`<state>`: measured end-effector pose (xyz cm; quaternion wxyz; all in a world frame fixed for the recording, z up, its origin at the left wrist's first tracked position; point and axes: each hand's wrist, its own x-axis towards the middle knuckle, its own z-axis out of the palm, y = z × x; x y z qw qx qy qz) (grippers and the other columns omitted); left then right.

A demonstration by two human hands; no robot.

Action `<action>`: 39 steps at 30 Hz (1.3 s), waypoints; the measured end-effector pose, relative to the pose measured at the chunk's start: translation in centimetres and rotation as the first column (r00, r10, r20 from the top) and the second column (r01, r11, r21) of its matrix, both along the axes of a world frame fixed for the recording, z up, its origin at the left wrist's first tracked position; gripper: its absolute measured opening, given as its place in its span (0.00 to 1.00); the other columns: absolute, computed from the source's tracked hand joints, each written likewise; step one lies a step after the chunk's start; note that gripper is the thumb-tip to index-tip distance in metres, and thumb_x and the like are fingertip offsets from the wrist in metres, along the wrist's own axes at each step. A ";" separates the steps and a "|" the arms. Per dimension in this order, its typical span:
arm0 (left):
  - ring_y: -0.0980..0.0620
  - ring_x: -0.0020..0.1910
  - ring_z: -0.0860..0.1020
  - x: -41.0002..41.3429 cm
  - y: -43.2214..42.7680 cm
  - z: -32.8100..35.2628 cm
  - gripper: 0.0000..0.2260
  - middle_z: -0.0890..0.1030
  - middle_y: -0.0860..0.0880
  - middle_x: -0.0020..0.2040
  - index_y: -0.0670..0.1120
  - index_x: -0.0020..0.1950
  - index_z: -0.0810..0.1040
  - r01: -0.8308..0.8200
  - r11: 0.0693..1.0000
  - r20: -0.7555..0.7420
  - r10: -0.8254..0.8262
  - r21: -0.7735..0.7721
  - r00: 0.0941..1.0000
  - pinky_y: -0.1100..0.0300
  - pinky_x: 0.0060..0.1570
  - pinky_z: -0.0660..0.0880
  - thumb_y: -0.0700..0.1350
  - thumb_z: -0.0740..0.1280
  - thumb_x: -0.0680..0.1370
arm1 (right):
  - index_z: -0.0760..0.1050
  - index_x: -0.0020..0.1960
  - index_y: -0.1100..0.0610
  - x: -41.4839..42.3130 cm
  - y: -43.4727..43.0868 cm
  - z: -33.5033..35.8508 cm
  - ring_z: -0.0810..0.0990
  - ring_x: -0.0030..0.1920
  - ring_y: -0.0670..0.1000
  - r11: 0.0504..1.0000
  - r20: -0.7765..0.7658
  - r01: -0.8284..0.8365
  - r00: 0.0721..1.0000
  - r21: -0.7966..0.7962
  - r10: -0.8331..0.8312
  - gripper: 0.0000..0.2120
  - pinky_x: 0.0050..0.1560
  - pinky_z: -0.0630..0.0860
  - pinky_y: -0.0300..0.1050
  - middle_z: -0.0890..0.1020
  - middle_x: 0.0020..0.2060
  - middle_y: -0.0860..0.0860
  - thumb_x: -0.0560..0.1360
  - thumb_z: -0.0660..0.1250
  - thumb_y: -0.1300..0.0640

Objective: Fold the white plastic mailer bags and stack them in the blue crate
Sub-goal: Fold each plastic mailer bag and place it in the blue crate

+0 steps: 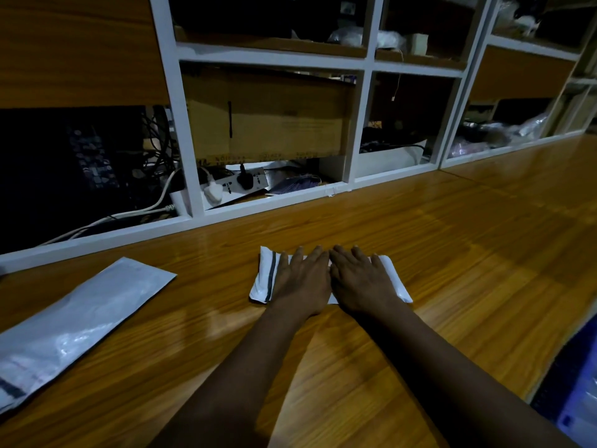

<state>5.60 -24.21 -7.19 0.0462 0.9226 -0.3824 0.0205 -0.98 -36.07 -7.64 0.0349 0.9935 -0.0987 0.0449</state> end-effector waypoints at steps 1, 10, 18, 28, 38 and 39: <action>0.44 0.80 0.46 0.0 0.0 0.0 0.25 0.48 0.50 0.82 0.50 0.81 0.48 -0.002 1.000 -0.006 0.002 -0.002 1.000 0.42 0.76 0.43 0.51 0.51 0.85 | 0.48 0.81 0.56 -0.1 0.0 0.1 0.50 0.79 0.60 1.000 -0.011 -0.002 1.000 -0.006 0.002 0.27 0.76 0.52 0.62 0.51 0.81 0.54 0.85 0.48 0.48; 0.43 0.80 0.47 0.4 0.1 -0.1 0.25 0.47 0.49 0.82 0.48 0.81 0.48 -0.086 0.996 -0.029 0.086 0.000 0.996 0.44 0.77 0.46 0.55 0.44 0.85 | 0.52 0.80 0.59 0.3 -0.3 -0.4 0.50 0.79 0.61 0.999 -0.010 0.043 0.999 0.017 -0.043 0.28 0.76 0.53 0.62 0.52 0.80 0.57 0.84 0.41 0.46; 0.40 0.80 0.46 1.5 -0.2 -1.3 0.27 0.48 0.43 0.81 0.47 0.81 0.50 -0.243 0.970 -0.062 0.242 -0.018 0.968 0.44 0.77 0.46 0.57 0.45 0.84 | 0.55 0.79 0.60 1.1 -0.5 -1.3 0.52 0.79 0.62 0.975 -0.003 0.199 0.980 0.100 -0.199 0.34 0.77 0.52 0.60 0.55 0.79 0.60 0.81 0.35 0.43; 0.40 0.80 0.47 0.7 -0.2 -0.2 0.29 0.48 0.40 0.81 0.41 0.81 0.51 -0.436 0.893 -0.133 0.421 -0.112 0.897 0.47 0.77 0.43 0.58 0.45 0.84 | 0.48 0.80 0.64 1.4 0.9 -0.5 0.47 0.80 0.61 0.842 0.040 0.444 0.878 0.307 -0.478 0.32 0.78 0.45 0.58 0.49 0.79 0.62 0.83 0.41 0.45; 0.43 0.80 0.43 3.7 3.0 -0.4 0.31 0.43 0.42 0.81 0.44 0.81 0.46 -0.253 0.967 -0.140 0.252 0.006 0.958 0.46 0.77 0.42 0.61 0.42 0.83 | 0.50 0.80 0.53 -0.5 -3.9 -1.2 0.45 0.79 0.61 0.968 -0.042 0.236 0.971 0.081 -0.233 0.31 0.75 0.46 0.66 0.49 0.80 0.57 0.83 0.39 0.39; 0.44 0.80 0.42 4.0 3.4 -0.3 0.31 0.42 0.43 0.81 0.45 0.81 0.45 -0.224 0.974 -0.136 0.226 0.029 0.965 0.46 0.77 0.42 0.62 0.42 0.83 | 0.49 0.81 0.52 -0.9 -4.5 -1.1 0.44 0.80 0.60 0.974 -0.063 0.216 0.975 0.071 -0.211 0.30 0.75 0.45 0.66 0.47 0.80 0.56 0.83 0.38 0.39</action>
